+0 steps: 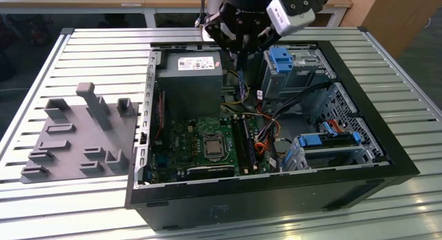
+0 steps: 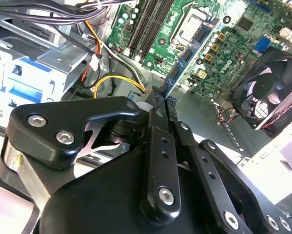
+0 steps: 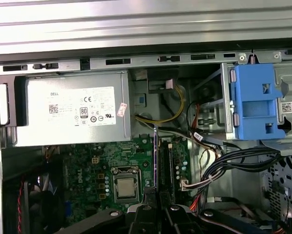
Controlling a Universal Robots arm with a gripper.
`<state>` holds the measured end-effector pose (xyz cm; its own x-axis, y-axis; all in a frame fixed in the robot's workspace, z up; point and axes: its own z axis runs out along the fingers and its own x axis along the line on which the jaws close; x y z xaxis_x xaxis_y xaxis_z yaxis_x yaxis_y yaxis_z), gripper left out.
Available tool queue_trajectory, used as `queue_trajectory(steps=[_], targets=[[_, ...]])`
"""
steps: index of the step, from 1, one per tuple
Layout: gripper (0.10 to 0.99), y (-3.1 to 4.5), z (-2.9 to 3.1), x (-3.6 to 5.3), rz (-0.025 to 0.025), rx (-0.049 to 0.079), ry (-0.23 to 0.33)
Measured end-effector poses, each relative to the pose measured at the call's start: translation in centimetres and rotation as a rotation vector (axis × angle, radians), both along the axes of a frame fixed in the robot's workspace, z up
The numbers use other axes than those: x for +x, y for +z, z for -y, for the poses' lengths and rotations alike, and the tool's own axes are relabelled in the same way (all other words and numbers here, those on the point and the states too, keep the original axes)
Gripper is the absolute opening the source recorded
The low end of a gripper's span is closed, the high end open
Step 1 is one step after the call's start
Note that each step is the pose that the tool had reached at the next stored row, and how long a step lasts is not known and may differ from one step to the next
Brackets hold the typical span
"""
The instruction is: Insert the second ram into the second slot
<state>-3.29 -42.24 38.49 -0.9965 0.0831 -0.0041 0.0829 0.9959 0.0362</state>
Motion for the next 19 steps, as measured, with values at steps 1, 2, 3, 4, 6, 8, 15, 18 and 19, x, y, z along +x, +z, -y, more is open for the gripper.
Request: queue_trajectory(steps=[1, 2, 3, 4, 6, 8, 15, 18, 19], targets=[[0.137, 0.00, 0.00, 0.00, 0.0000, 0.000, -0.006], [0.137, 0.00, 0.00, 0.00, 0.0000, 0.000, -0.012], [0.137, 0.00, 0.00, 0.00, 0.0000, 0.000, -0.017], [0.137, 0.00, 0.00, 0.00, 0.0000, 0.000, -0.023], [0.137, 0.00, 0.00, 0.00, -0.0001, 0.000, -0.035], [0.137, 0.00, 0.00, 0.00, 0.0000, 0.000, -0.046], [0.137, 0.00, 0.00, 0.00, -0.0001, 0.000, -0.084], [0.137, 0.00, 0.00, 0.00, 0.0000, 0.000, -0.101], [0.137, 0.00, 0.00, 0.00, -0.0001, 0.000, -0.107]])
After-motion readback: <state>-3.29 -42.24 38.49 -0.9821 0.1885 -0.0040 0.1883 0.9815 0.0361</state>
